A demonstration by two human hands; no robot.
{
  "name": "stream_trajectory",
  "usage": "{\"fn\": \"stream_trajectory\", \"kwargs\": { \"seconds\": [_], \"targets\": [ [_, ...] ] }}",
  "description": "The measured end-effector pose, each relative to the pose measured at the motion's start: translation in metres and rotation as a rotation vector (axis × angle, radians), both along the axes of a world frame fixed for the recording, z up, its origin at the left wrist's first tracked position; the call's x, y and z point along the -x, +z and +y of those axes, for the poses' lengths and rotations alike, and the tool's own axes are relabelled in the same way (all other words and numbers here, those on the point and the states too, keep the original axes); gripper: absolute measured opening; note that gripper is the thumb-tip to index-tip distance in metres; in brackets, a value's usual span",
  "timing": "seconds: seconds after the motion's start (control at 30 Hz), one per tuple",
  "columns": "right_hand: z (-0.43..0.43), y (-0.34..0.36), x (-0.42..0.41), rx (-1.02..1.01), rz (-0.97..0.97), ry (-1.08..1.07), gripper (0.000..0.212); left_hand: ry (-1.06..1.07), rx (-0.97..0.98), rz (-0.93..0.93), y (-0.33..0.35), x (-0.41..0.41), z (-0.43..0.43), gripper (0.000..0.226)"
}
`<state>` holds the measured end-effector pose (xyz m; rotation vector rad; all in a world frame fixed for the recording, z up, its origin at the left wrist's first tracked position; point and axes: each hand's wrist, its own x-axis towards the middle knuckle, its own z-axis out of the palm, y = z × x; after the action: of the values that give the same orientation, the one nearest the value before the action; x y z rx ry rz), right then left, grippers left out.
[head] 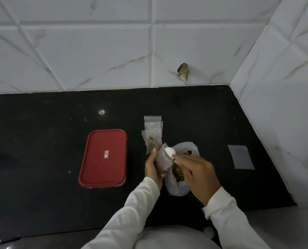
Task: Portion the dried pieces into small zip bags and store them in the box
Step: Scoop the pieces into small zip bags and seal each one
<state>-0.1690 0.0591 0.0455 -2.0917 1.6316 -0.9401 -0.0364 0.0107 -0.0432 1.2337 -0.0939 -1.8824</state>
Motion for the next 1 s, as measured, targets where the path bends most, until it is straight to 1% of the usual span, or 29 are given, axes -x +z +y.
{"fn": "stream_trajectory", "kwargs": {
  "seconds": [0.1, 0.17, 0.27, 0.33, 0.4, 0.47, 0.57, 0.6, 0.67, 0.7, 0.77, 0.8, 0.9, 0.93, 1.0],
  "targets": [
    [-0.002, -0.001, 0.014, -0.012, -0.073, -0.129, 0.032, -0.007, 0.006, -0.008, -0.001, -0.001, -0.001, 0.045],
    [-0.003, -0.001, 0.026, -0.027, -0.111, -0.216, 0.027, -0.01, -0.001, -0.012, -0.001, -0.002, -0.001, 0.044],
    [-0.002, -0.008, 0.044, -0.067, -0.101, -0.3, 0.024, -0.022, 0.001, -0.027, -0.001, -0.002, 0.0, 0.039],
    [-0.002, -0.02, 0.053, -0.138, -0.088, -0.311, 0.023, -0.025, -0.001, -0.037, -0.002, 0.0, 0.001, 0.035],
    [0.0, -0.035, 0.057, -0.271, -0.091, -0.314, 0.02, -0.029, -0.011, -0.05, -0.003, 0.0, 0.002, 0.033],
    [0.002, -0.046, 0.057, -0.383, -0.054, -0.345, 0.016, -0.02, -0.02, -0.057, -0.004, 0.001, 0.001, 0.034],
    [0.001, -0.052, 0.05, -0.353, 0.024, -0.362, 0.024, -0.013, -0.027, -0.064, -0.005, 0.003, -0.001, 0.037],
    [-0.001, -0.051, 0.048, -0.37, 0.061, -0.347, 0.027, -0.011, -0.03, -0.065, -0.005, 0.003, -0.001, 0.039],
    [-0.007, -0.05, 0.045, -0.53, 0.157, -0.318, 0.031, 0.0, -0.028, -0.066, -0.005, 0.005, -0.001, 0.041],
    [-0.009, -0.051, 0.044, -0.561, 0.176, -0.32, 0.032, 0.004, -0.023, -0.067, -0.005, 0.005, -0.001, 0.041],
    [-0.012, -0.053, 0.043, -0.517, 0.202, -0.345, 0.03, 0.008, -0.012, -0.066, -0.004, 0.006, -0.002, 0.039],
    [-0.015, -0.055, 0.043, -0.529, 0.232, -0.343, 0.03, 0.006, -0.013, -0.067, -0.004, 0.006, -0.002, 0.038],
    [-0.022, -0.057, 0.041, -0.758, 0.326, -0.297, 0.037, -0.005, -0.023, -0.074, -0.004, 0.006, -0.002, 0.037],
    [-0.023, -0.057, 0.04, -0.777, 0.333, -0.291, 0.038, -0.006, -0.023, -0.074, -0.004, 0.006, -0.002, 0.036],
    [-0.025, -0.059, 0.038, -0.73, 0.367, -0.271, 0.035, -0.004, -0.015, -0.078, -0.003, 0.007, -0.002, 0.036]
  ]
}}
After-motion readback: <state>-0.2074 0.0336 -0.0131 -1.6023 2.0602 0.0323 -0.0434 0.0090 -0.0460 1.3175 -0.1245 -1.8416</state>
